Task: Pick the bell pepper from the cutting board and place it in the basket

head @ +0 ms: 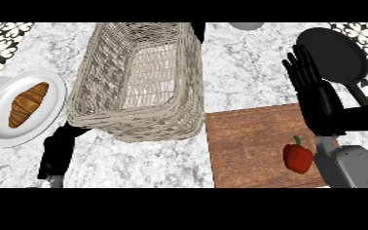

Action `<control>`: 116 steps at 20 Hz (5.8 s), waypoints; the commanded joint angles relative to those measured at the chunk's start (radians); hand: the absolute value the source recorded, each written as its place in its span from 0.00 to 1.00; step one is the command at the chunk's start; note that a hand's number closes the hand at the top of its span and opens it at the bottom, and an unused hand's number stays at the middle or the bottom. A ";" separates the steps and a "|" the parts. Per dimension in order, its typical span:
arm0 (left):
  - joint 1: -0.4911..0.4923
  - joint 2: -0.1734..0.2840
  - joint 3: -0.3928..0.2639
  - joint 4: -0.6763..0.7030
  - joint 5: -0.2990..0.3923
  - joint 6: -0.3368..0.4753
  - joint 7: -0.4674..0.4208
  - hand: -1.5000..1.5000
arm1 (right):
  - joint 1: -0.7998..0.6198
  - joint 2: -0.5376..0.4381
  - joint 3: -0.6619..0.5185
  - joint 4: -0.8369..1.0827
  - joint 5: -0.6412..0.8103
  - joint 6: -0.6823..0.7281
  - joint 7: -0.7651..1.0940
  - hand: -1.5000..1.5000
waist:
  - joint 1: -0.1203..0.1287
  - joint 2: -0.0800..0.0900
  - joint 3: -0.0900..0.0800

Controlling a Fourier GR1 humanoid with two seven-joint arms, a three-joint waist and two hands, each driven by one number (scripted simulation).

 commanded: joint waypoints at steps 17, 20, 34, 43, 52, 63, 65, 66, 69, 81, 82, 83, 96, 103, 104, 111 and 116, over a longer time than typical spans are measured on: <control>-0.217 0.134 0.068 -0.120 -0.017 -0.120 0.009 0.50 | -0.182 0.177 0.209 0.199 0.539 -0.618 0.204 0.00 | -0.031 -0.020 0.001; -0.222 0.116 0.045 -0.134 -0.021 -0.120 0.019 0.50 | -0.242 0.050 0.242 0.292 0.653 -0.581 0.397 0.00 | -0.037 -0.026 -0.006; -0.203 0.125 0.060 -0.134 -0.020 -0.124 0.027 0.50 | -0.465 -0.331 0.402 0.118 0.457 0.419 1.025 0.00 | -0.041 -0.030 0.002; -0.238 0.134 0.095 -0.112 -0.015 -0.159 0.022 0.50 | -0.466 -0.433 0.312 -0.101 0.184 0.603 1.343 0.00 | -0.036 -0.017 0.007; -0.232 0.106 0.107 -0.106 -0.034 -0.173 -0.007 0.50 | -0.314 -0.471 0.361 -0.069 0.256 0.593 1.199 0.00 | -0.021 -0.011 0.009; -0.282 0.033 0.087 -0.084 -0.095 -0.153 0.014 0.50 | -0.241 -0.366 0.402 0.024 0.359 0.579 1.196 0.00 | -0.021 -0.009 0.009; -0.265 0.052 0.123 -0.100 -0.084 -0.176 0.009 0.50 | -0.189 -0.392 0.367 -0.039 0.381 0.583 1.188 0.00 | -0.023 -0.011 0.009; -0.226 0.078 0.134 -0.166 -0.062 -0.209 0.037 0.50 | -0.178 -0.372 0.365 0.035 0.420 0.577 1.118 0.00 | -0.015 -0.010 0.009; -0.292 0.056 0.150 -0.094 -0.079 -0.208 0.047 0.50 | -0.124 -0.359 0.348 -0.047 0.449 0.587 1.159 0.00 | -0.022 -0.011 0.009; -0.168 0.015 0.181 -0.200 -0.121 -0.246 0.022 0.50 | -0.009 -0.238 0.266 -0.082 0.674 0.598 1.103 0.00 | -0.016 -0.011 0.009; -0.249 -0.016 0.152 -0.201 -0.136 -0.226 0.111 0.50 | 0.021 -0.248 0.255 -0.027 0.704 0.573 1.015 0.00 | -0.019 -0.011 0.009; -0.236 -0.016 0.169 -0.140 -0.164 -0.226 0.037 0.50 | 0.015 -0.232 0.227 -0.047 0.704 0.620 1.036 0.00 | -0.019 -0.010 0.009; -0.233 -0.050 0.219 -0.123 -0.186 -0.281 -0.002 0.50 | 0.107 -0.102 0.132 -0.022 0.852 0.676 1.006 0.00 | -0.019 -0.010 0.009; -0.211 -0.040 0.261 -0.126 -0.181 -0.316 -0.026 0.50 | 0.122 -0.101 0.095 0.132 0.958 0.658 0.815 0.00 | -0.017 -0.009 0.009; -0.249 -0.062 0.251 -0.086 -0.203 -0.303 -0.030 0.50 | 0.103 -0.047 0.091 0.131 0.975 0.662 0.851 0.00 | -0.018 -0.009 0.009; -0.282 -0.057 0.258 -0.124 -0.192 -0.339 0.052 0.50 | 0.119 -0.010 0.058 0.168 1.032 0.616 0.774 1.00 | -0.018 -0.010 0.009; -0.219 -0.064 0.249 -0.158 -0.209 -0.328 0.010 0.50 | 0.138 -0.049 0.090 0.233 1.094 0.556 0.629 1.00 | -0.015 -0.010 0.010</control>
